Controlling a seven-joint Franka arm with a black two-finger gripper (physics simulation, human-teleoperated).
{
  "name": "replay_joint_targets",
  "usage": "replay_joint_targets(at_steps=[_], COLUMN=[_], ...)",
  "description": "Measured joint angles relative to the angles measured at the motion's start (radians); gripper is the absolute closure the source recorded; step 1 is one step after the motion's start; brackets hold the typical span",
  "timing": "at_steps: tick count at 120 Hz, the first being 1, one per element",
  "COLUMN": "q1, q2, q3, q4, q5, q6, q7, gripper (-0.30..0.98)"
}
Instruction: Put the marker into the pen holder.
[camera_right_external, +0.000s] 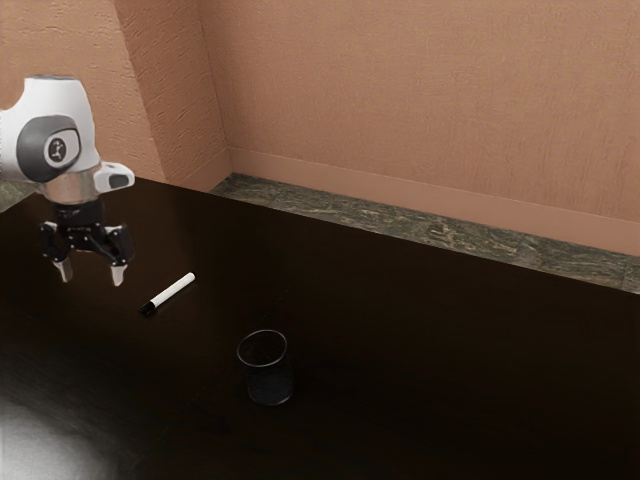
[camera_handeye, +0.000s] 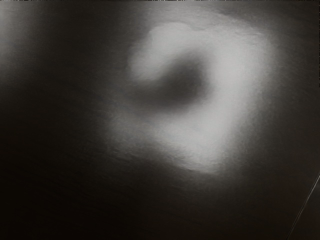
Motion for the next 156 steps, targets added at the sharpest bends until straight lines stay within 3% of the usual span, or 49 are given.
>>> replay_joint_targets(at_steps=[44, 58, 131, 156], q1=[0.002, 0.003, 0.074, 0.076], q2=[0.167, 0.266, 0.547, 0.551], q3=[-0.001, -0.001, -0.012, -0.015], q4=[-0.026, 0.035, 0.219, 0.208], q5=[-0.031, -0.035, -0.119, -0.176], q6=[0.225, 0.291, 0.489, 0.527], q7=[0.045, 0.092, 0.469, 0.597], gripper=[0.0, 0.0, 0.0, 0.0])
